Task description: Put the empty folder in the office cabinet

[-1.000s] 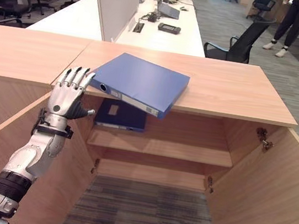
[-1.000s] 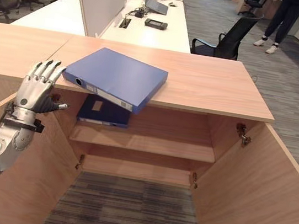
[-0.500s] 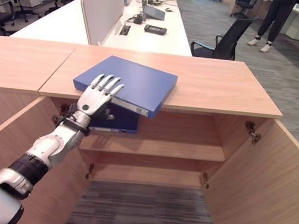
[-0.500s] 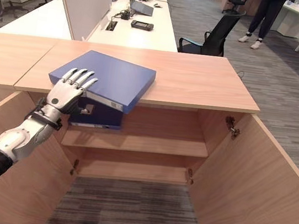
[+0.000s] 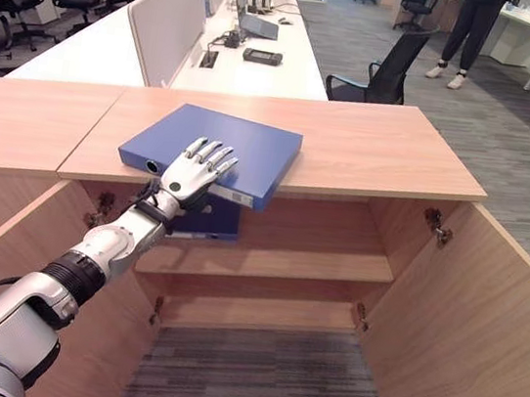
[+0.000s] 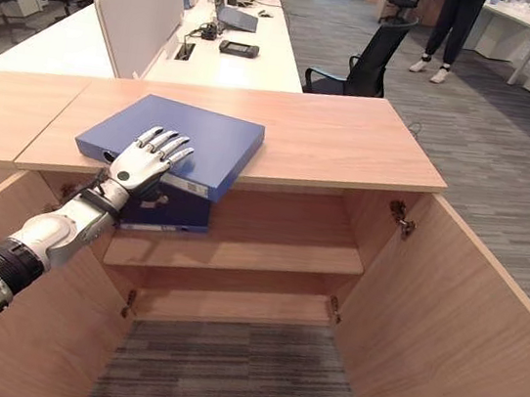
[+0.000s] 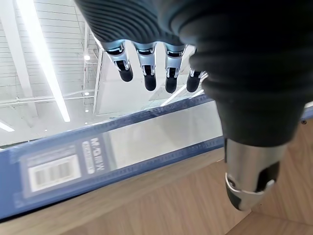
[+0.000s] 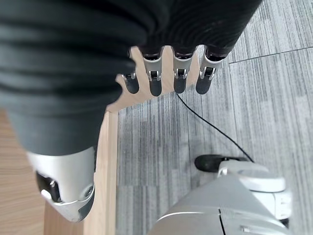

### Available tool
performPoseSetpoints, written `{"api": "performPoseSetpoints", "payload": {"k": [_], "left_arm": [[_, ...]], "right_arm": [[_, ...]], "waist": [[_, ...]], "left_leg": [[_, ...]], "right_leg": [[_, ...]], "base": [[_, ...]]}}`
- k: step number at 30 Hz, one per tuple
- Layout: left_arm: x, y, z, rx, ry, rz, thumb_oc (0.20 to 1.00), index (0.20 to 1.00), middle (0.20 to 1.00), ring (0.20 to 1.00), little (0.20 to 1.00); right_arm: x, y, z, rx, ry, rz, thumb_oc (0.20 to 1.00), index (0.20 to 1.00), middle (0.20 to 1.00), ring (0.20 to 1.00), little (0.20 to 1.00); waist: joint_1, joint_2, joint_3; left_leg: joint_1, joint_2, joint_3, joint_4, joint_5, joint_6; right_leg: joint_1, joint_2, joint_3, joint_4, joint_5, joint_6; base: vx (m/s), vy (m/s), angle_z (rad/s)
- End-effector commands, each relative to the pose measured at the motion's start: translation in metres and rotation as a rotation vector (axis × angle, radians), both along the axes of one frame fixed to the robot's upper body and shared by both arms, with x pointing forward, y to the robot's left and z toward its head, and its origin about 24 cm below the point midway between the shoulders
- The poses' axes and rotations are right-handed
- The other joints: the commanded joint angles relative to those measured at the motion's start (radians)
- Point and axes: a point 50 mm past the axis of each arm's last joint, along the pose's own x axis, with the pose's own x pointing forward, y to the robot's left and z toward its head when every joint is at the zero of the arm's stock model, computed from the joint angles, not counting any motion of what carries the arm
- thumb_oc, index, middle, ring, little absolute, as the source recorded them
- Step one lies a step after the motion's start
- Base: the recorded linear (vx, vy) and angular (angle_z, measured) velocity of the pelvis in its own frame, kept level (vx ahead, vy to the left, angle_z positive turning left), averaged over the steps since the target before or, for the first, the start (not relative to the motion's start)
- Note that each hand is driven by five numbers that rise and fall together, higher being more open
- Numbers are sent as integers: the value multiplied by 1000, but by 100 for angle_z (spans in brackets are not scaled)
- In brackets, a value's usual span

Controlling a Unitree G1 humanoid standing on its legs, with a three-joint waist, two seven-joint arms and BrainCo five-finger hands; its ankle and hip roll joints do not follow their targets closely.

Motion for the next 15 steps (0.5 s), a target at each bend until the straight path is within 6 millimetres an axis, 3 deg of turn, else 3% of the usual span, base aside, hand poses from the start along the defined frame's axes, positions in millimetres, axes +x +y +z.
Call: {"api": "performPoseSetpoints", "payload": {"k": [1, 15], "left_arm": [[33, -1, 72, 39, -206, 38, 1000, 1000, 1000, 1000, 1000], [39, 5, 59, 38, -152, 96, 1000, 1000, 1000, 1000, 1000]], "right_arm": [[27, -17, 10, -71, -59, 53, 1000, 1000, 1000, 1000, 1000], [21, -19, 9, -71, -55, 19, 1000, 1000, 1000, 1000, 1000]], "waist": [[12, 26, 49], [-9, 24, 46]], "left_leg": [[75, 85, 42, 20, -136, -59], [90, 86, 64, 20, -142, -60]], "right_leg": [[0, -28, -28, 35, -60, 81], [-1, -27, -13, 37, -59, 82]], "base": [[0, 0, 0], [5, 3, -5]]}}
